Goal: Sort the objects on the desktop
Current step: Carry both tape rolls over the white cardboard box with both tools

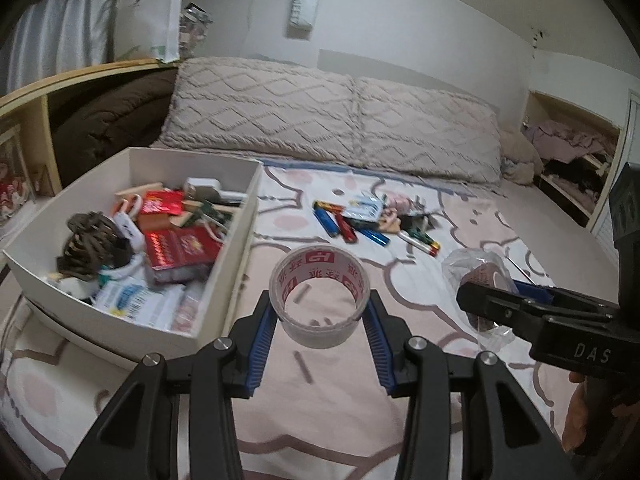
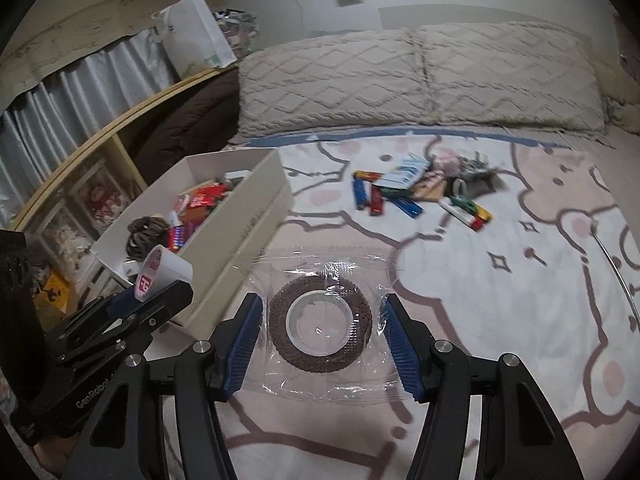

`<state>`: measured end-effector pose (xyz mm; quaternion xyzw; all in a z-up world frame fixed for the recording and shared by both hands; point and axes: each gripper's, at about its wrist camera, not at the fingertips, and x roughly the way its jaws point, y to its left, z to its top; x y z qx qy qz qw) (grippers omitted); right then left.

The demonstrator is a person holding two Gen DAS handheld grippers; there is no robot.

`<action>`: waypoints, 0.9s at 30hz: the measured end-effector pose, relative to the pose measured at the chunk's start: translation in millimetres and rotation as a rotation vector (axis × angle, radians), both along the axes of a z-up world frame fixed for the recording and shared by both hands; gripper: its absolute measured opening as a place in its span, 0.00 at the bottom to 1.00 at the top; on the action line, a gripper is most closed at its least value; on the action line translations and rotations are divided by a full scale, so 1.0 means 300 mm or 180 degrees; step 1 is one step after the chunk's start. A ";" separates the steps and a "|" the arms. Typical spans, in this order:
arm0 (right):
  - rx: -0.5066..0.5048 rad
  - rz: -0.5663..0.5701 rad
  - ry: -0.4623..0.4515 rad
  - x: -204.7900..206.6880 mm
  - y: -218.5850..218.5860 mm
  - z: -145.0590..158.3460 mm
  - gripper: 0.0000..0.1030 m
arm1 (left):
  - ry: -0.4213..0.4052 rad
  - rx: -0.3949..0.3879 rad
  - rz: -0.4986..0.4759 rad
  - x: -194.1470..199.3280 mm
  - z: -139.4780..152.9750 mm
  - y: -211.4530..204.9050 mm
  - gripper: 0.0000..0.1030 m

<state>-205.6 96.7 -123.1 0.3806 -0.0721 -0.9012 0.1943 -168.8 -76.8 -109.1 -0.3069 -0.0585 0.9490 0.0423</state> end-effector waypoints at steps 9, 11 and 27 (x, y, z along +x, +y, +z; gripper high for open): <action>-0.0136 0.0324 0.0082 -0.077 -0.125 0.055 0.60 | 0.0180 -0.0079 0.0339 -0.015 0.051 -0.168 0.42; -0.0194 0.0381 0.0070 -0.099 -0.144 0.057 0.60 | 0.0207 -0.0090 0.0412 -0.023 0.062 -0.209 0.42; -0.0354 0.0814 0.0023 -0.228 -0.349 0.119 0.60 | 0.0347 -0.0292 0.0819 -0.095 0.129 -0.527 0.42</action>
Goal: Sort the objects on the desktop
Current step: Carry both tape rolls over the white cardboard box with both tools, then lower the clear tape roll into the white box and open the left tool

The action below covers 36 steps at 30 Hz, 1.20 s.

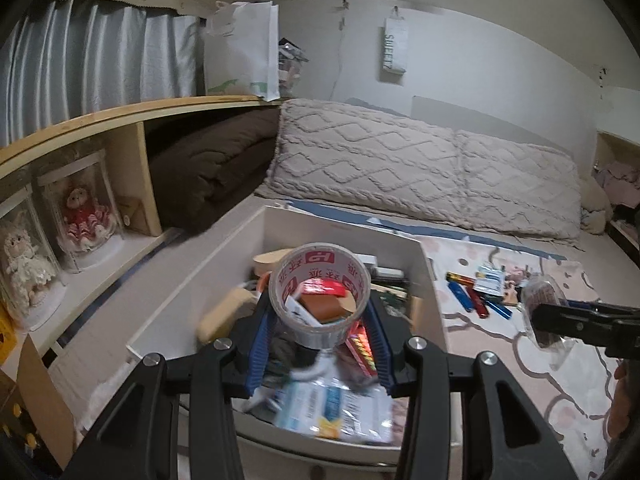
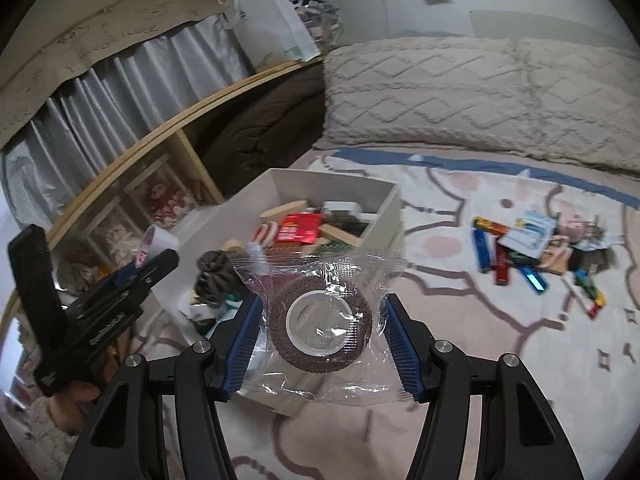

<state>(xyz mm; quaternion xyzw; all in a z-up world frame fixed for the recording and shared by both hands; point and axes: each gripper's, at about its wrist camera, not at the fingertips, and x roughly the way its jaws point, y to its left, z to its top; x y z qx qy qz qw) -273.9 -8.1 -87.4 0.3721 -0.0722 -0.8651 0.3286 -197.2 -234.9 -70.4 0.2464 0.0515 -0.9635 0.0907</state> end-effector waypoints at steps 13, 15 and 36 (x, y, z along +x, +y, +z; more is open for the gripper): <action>-0.0104 0.0481 -0.0230 -0.068 -0.210 0.014 0.60 | -0.0401 0.0268 0.0112 -0.071 -0.026 -0.241 0.42; -0.0080 0.0544 -0.0287 -0.078 -0.235 0.005 0.60 | -0.0521 0.0242 0.0101 -0.089 -0.036 -0.252 0.42; 0.0341 0.0861 -0.0512 -0.113 -0.356 -0.043 0.60 | -0.1245 -0.0082 0.0161 -0.120 -0.128 -0.253 0.42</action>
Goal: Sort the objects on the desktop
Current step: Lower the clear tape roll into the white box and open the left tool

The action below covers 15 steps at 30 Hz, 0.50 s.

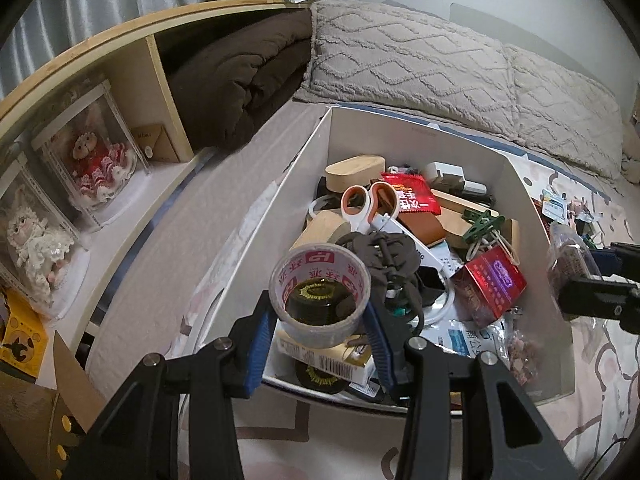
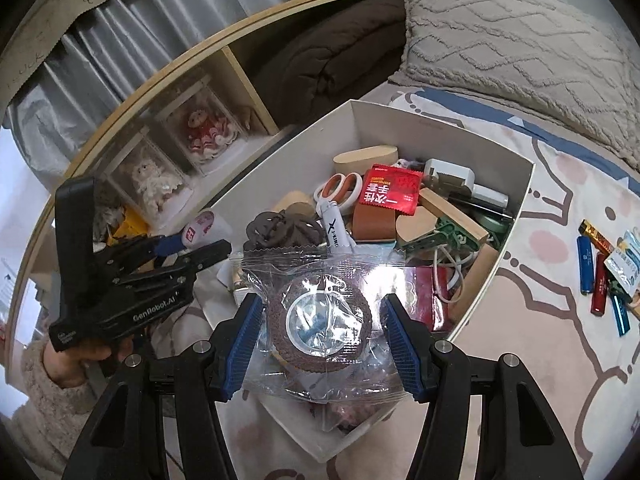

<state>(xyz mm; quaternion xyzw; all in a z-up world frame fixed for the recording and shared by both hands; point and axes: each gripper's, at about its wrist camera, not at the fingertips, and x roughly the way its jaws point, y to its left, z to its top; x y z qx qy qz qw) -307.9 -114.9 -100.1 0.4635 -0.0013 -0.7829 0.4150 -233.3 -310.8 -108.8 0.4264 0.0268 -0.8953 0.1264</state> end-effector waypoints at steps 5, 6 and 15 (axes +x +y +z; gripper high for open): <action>0.0024 0.0000 -0.0022 -0.001 -0.015 0.002 0.60 | 0.0043 -0.0054 0.0084 0.019 0.003 -0.010 0.63; 0.0029 0.0006 -0.0024 -0.001 -0.019 0.003 0.60 | 0.0066 -0.0090 0.0087 0.027 0.005 -0.008 0.65; 0.0150 0.0123 -0.0155 -0.004 -0.068 -0.016 0.60 | 0.0138 -0.0124 -0.0002 0.071 0.009 0.016 0.65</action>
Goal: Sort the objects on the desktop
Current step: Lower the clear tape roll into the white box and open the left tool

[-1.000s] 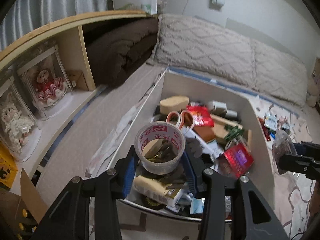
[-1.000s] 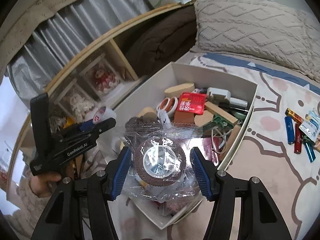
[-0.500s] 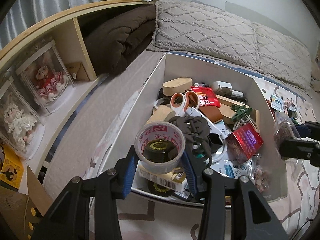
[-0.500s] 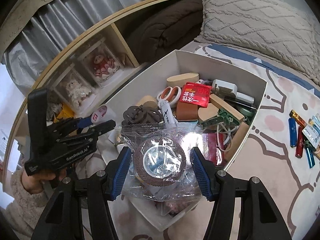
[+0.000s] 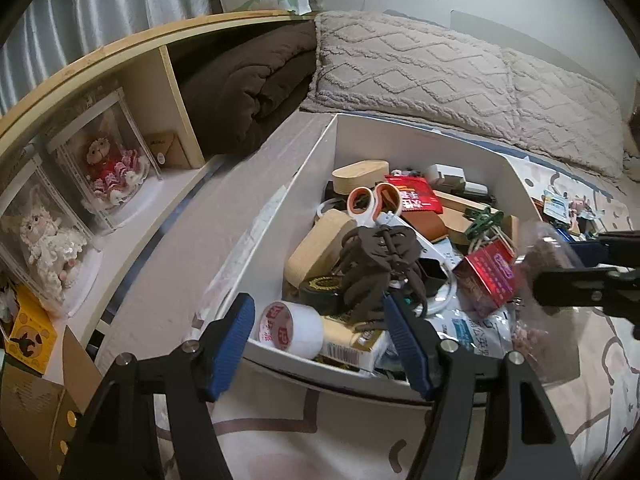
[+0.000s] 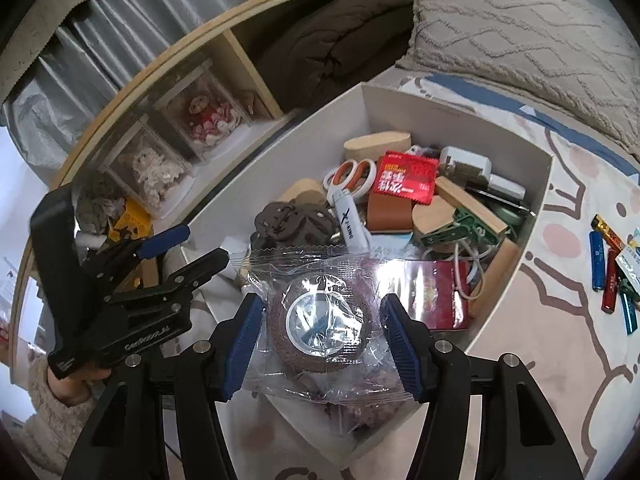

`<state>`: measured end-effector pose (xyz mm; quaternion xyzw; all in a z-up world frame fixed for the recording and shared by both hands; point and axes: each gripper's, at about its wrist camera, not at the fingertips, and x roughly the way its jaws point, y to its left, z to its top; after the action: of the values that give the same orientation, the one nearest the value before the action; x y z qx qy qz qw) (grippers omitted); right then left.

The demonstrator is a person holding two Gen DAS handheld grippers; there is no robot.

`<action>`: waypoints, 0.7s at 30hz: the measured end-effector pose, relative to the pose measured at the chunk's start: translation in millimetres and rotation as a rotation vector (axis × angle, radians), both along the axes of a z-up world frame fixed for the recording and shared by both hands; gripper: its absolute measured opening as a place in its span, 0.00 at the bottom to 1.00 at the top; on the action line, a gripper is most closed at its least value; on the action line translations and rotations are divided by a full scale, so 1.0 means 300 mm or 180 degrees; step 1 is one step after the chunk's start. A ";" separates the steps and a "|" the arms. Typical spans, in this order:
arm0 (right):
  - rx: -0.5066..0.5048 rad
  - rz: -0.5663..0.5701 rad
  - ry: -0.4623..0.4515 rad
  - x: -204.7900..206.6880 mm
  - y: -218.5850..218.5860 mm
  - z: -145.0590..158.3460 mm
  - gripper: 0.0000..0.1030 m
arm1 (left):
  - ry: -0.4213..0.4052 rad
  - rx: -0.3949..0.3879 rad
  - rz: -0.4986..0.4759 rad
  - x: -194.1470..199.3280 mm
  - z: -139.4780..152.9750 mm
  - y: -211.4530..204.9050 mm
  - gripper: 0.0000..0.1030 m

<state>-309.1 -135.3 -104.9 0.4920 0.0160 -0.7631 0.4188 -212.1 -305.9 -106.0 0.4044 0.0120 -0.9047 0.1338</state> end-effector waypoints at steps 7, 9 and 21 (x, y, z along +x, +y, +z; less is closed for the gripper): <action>0.0357 -0.0017 -0.0181 -0.024 -0.056 -0.040 0.60 | 0.0082 -0.0075 -0.0151 0.049 -0.009 0.073 0.65; 0.0424 -0.0013 -0.0268 -0.028 -0.070 -0.060 0.60 | 0.0107 0.0007 -0.0173 0.065 -0.010 0.088 0.65; 0.0507 -0.0056 -0.0482 -0.022 -0.146 -0.105 0.60 | 0.0250 0.0265 -0.0084 0.177 0.001 0.109 0.65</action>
<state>-315.7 -179.2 -136.5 0.5800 0.0406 -0.7237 0.3717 -159.0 -273.3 -105.7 0.3739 0.0495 -0.9203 0.1044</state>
